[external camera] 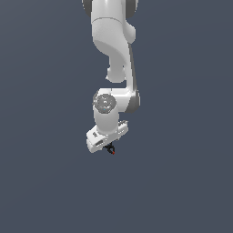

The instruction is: Pick up the object and move it to a goal position.

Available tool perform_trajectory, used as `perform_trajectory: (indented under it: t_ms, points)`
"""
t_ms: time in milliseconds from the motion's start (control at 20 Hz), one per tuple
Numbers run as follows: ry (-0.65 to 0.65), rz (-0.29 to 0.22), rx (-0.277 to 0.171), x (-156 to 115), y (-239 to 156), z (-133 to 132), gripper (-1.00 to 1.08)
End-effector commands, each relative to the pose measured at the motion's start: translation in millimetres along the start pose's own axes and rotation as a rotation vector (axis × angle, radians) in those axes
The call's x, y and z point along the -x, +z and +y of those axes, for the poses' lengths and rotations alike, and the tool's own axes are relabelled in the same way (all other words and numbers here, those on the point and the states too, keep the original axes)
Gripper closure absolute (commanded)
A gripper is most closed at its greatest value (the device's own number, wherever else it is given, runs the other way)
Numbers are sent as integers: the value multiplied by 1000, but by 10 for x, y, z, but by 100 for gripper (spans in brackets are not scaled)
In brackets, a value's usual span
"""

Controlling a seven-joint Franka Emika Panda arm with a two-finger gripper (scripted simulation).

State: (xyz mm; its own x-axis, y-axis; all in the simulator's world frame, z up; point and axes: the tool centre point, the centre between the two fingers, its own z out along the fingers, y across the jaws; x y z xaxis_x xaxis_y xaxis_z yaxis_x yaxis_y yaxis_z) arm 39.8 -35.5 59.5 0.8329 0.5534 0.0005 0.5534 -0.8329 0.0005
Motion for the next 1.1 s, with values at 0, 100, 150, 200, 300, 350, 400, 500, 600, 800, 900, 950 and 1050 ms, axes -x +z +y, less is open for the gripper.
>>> perform_trajectory:
  t_ms: [0,100,150,200,300,350,400,500,600,800,900,950,1050]
  points:
    - [-1,-1,-1,5,80,-3,-92]
    - [-2,-1,-1,7,178,-5,-92]
    - [-2,-1,-1,8,236,-7,-92]
    - [-3,-1,-1,10,290,-8,-92]
    - [-4,-1,-1,11,376,-10,-92]
    - [-4,-1,-1,11,408,-8,-92]
    - [-4,-1,0,9,432,-8,-92]
    - [-4,-1,0,5,457,-3,-92]
    - [-4,-1,0,1,459,0,-92]
    - [-4,-1,0,1,459,0,108]
    - [-4,-1,0,1,459,0,108]
    - [-4,-1,0,1,459,0,108]
    - [-4,-1,0,1,459,0,108]
